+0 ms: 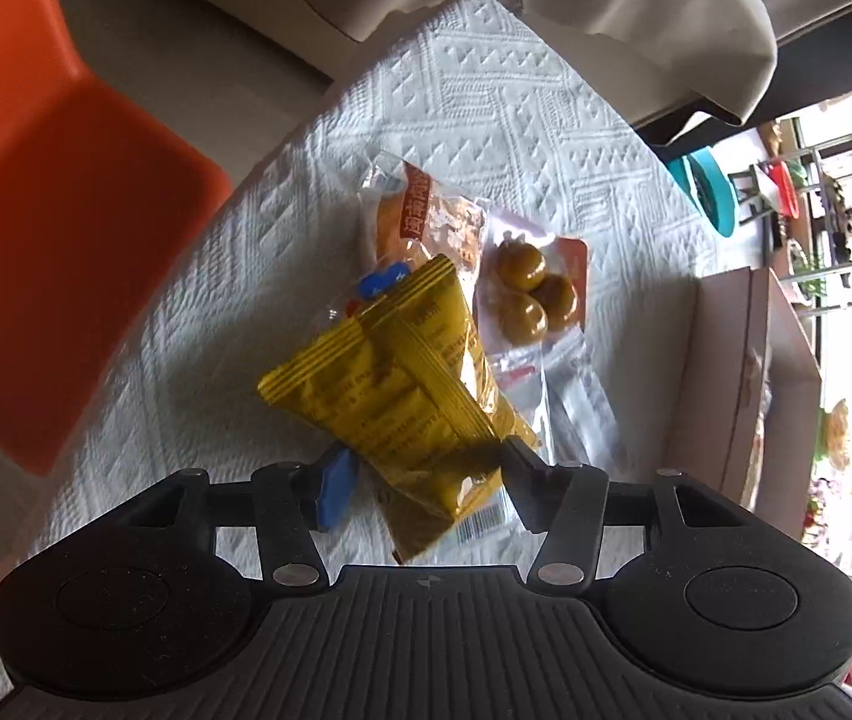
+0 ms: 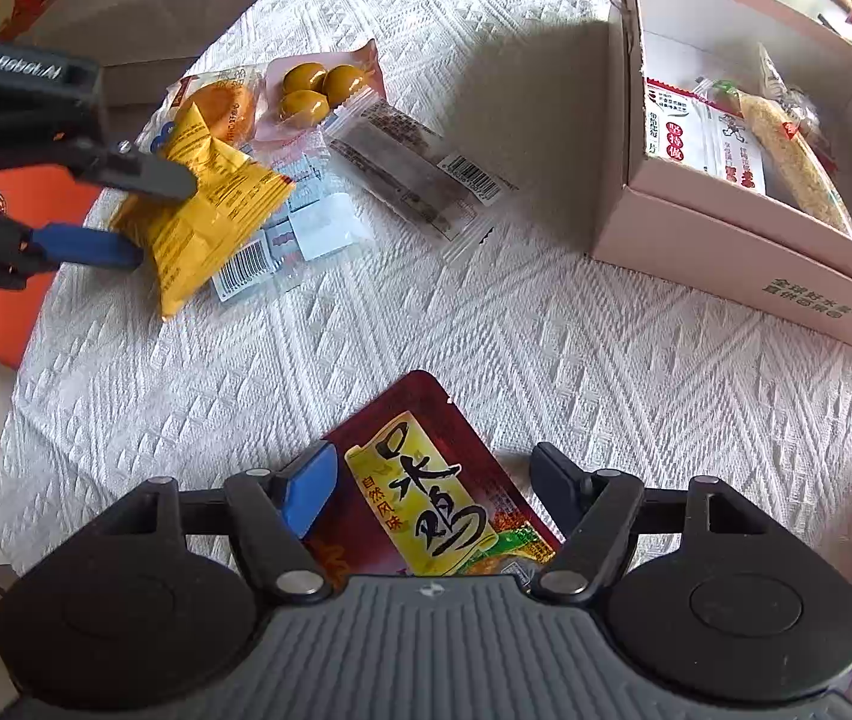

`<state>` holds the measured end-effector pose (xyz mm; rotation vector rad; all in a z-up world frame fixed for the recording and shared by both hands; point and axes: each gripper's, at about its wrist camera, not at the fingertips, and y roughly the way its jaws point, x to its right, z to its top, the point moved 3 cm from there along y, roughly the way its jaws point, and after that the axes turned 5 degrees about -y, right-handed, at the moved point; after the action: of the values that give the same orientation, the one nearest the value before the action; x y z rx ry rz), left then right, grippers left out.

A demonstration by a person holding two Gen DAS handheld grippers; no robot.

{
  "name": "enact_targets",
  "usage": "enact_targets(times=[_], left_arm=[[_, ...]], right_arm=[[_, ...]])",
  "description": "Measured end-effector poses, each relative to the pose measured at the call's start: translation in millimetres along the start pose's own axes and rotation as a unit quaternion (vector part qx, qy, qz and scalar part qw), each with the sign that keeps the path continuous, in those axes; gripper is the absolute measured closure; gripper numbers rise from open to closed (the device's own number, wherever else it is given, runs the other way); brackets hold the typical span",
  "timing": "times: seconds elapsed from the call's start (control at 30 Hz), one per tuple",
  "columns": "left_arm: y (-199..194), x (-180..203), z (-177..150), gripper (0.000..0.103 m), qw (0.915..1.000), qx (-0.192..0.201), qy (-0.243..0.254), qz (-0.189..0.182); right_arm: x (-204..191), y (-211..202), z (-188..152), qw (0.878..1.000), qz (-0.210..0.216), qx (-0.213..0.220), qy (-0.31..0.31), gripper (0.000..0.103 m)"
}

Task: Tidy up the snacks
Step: 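Grasp the yellow bag with left while right grasps the red pouch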

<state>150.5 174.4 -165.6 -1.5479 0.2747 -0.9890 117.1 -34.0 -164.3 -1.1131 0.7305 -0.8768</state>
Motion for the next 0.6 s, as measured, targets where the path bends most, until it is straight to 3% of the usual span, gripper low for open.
enact_targets(times=[0.13, 0.3, 0.47, 0.6], left_arm=[[16.0, 16.0, 5.6, 0.036, 0.9989, 0.001, 0.033, 0.032], [9.3, 13.4, -3.3, 0.040, 0.9971, 0.007, 0.066, 0.037], [0.0, -7.0, -47.2, 0.043, 0.9912, -0.056, 0.114, 0.039], [-12.2, -32.1, -79.5, 0.044, 0.9809, -0.082, 0.162, 0.069]], right_arm=[[-1.6, -1.4, -1.0, 1.000, -0.009, 0.004, -0.001, 0.028], [1.2, -5.0, -10.7, 1.000, -0.011, 0.007, 0.000, 0.026], [6.6, -7.9, -23.9, 1.000, -0.014, 0.009, -0.009, 0.024], [8.2, -9.2, -26.1, 1.000, -0.016, 0.007, -0.015, 0.024]])
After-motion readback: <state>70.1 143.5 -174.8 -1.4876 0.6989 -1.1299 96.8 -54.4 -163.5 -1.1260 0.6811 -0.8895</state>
